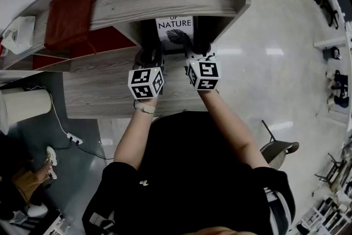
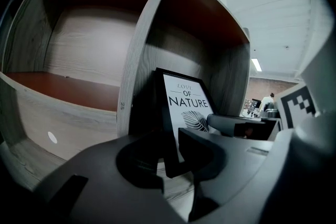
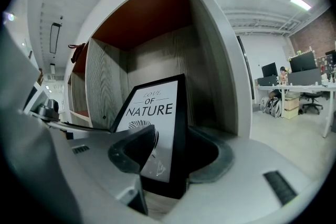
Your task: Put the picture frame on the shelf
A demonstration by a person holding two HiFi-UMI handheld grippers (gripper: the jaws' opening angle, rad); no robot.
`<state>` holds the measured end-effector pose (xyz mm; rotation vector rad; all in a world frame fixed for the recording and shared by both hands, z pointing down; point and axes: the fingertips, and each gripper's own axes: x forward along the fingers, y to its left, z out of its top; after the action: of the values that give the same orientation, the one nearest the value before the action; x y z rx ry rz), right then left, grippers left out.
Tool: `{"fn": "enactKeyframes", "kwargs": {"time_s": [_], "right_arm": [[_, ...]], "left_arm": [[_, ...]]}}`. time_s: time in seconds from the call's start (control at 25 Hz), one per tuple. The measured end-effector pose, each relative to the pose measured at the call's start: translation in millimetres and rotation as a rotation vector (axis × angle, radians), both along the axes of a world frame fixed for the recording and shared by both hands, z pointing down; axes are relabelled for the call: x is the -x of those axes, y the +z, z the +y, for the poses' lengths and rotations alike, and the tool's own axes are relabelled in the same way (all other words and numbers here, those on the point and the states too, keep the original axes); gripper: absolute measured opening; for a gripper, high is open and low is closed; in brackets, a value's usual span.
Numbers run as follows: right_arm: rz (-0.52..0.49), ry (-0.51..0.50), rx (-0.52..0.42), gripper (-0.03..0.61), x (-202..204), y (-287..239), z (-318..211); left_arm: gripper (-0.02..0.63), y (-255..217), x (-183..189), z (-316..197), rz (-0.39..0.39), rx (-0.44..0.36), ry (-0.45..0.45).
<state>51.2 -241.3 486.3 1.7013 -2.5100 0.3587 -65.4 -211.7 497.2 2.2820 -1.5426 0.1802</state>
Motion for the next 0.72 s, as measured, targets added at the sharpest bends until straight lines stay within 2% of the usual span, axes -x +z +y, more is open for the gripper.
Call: {"fn": "enactKeyframes", "kwargs": {"time_s": [0.56,0.72], "right_arm": [[-0.012,0.028,0.017,0.186,2,-2,0],[-0.017,0.029,0.023,0.186,1,-2,0]], "left_arm": [[0.087,21,-9,39,-0.033,0.052,0.047],[0.087,24,-11,41,-0.059,0.052,0.035]]}}
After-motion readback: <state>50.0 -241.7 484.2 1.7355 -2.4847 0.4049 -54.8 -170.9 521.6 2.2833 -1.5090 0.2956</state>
